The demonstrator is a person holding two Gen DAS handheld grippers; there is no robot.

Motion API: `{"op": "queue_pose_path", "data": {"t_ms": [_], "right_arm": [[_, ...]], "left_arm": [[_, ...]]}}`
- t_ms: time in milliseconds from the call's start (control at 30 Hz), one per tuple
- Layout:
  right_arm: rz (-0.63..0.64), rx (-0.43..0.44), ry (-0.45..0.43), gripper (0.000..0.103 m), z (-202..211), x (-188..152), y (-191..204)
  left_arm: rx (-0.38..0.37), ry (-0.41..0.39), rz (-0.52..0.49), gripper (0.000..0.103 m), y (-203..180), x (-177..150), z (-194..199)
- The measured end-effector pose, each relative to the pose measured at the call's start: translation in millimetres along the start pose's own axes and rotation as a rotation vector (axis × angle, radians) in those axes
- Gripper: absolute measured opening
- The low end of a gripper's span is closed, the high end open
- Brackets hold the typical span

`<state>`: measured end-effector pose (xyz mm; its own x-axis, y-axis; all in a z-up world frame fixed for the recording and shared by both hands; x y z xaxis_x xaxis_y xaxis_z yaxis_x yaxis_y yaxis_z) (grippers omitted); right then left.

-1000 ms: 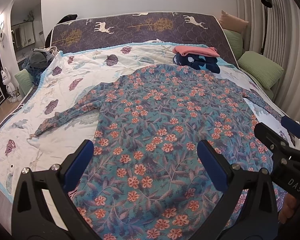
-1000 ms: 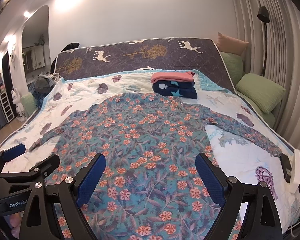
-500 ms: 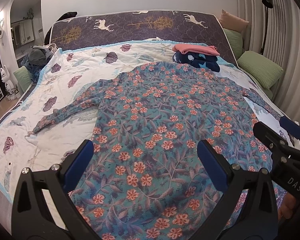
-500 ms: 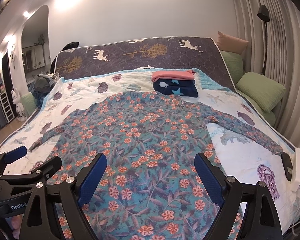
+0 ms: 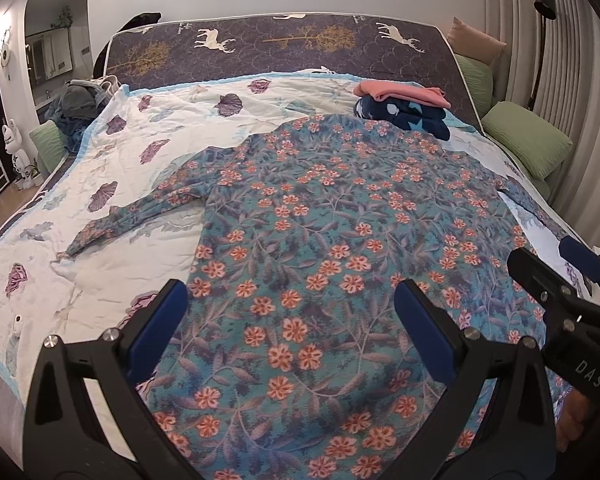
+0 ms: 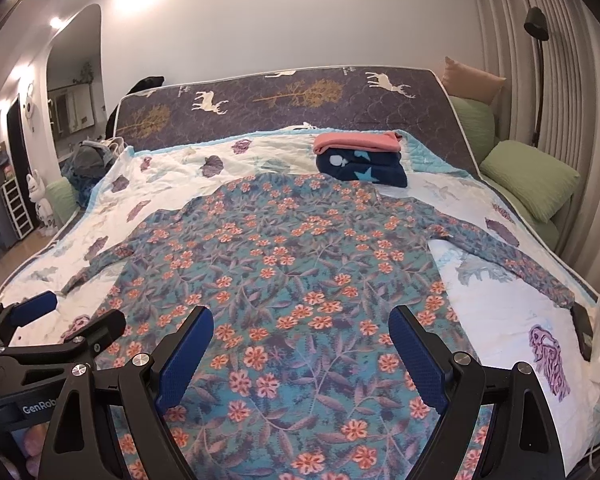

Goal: Fold small clothes

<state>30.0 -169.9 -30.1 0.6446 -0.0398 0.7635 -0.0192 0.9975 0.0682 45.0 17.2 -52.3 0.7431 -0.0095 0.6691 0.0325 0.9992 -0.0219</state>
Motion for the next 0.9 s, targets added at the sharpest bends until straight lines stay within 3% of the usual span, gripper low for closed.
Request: {"op": "queue_pose_path", "data": {"t_ms": [233,667,900], "right_arm": [[-0.002,-0.002,-0.001,0.091,1.5,1.1,-1.6],[0.004,-0.003,-0.004,0.091,4.6,2.4,-1.2],[0.012,-0.008,-0.011,0.091,8.7,4.9,2.9]], "left_arm": [[-0.019,-0.017,0.011,0.103,2.2,0.6,0.9],[0.046,0.045,-0.032,0.103,6.0,-2.7,3.5],[0.037,0.016,-0.024,0.103,7.6,-0.4,4.4]]}}
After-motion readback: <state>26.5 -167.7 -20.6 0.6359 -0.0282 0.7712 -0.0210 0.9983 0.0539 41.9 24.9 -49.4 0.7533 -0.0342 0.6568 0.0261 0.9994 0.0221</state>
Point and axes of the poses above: each gripper's, at about its wrist camera, not at the fingertips, and z roughly against the way its jaws point, y to its left, x to its top, the point moved 5 cm from there along -z, roughly the way its jaws point, and after that the axes turned 8 degrees about y, right-handed, at the moved point
